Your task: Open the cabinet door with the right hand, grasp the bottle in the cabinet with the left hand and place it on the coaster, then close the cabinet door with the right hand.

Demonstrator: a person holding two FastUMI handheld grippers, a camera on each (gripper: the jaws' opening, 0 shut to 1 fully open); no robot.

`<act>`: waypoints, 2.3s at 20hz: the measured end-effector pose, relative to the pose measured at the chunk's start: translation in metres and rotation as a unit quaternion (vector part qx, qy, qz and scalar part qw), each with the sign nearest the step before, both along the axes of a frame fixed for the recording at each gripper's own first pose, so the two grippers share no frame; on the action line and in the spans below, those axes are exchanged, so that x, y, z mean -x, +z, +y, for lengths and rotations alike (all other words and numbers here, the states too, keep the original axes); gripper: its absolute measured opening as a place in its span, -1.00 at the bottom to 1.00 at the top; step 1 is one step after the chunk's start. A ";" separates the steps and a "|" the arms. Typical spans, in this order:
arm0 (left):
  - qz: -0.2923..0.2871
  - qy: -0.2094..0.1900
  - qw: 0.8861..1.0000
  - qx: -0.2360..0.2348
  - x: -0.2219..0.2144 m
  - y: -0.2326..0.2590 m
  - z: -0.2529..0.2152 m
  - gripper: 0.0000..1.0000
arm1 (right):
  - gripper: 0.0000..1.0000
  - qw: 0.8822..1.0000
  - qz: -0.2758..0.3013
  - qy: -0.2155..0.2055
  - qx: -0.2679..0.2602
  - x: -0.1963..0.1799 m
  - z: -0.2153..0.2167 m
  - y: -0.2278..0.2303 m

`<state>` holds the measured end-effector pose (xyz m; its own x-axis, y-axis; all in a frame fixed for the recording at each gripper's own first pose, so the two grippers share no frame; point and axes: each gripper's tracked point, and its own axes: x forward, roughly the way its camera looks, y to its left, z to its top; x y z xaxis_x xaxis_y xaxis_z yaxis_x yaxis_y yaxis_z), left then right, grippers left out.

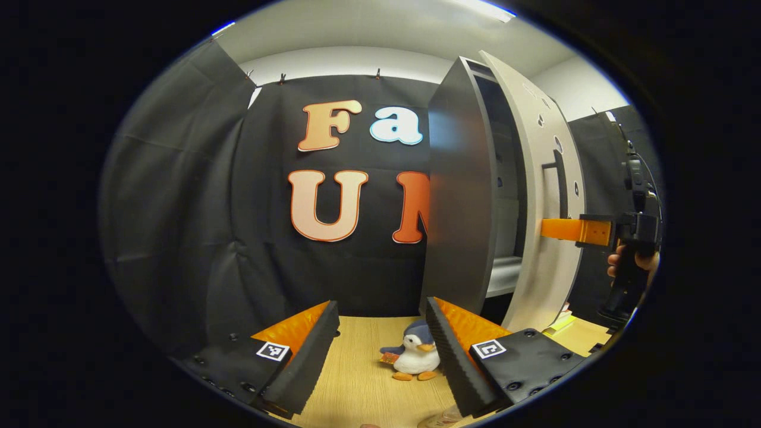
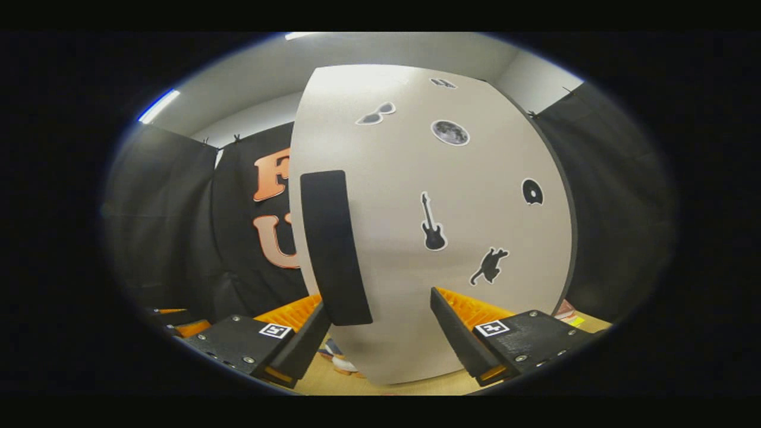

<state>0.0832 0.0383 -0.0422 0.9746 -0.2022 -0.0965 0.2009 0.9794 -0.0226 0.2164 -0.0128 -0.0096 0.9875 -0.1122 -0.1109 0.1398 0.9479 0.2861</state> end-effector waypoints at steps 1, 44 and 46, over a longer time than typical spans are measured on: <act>0.001 -0.005 1.000 0.001 -0.003 0.000 -0.001 0.92 | 0.93 1.000 0.000 -0.001 -0.005 -0.001 0.001 -0.001; -0.022 0.074 0.997 -0.007 0.042 0.037 -0.050 0.92 | 0.90 0.998 -0.016 0.032 0.060 0.111 -0.035 0.016; -0.029 0.074 0.997 -0.016 0.049 0.044 -0.056 0.91 | 0.90 0.998 -0.012 0.025 0.065 0.129 -0.042 0.013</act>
<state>0.0341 -0.0177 0.0016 0.9977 -0.0530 -0.0423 0.0537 0.9984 0.0162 0.0875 -0.0550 0.0035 0.9945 -0.0736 -0.0751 0.0851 0.9828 0.1637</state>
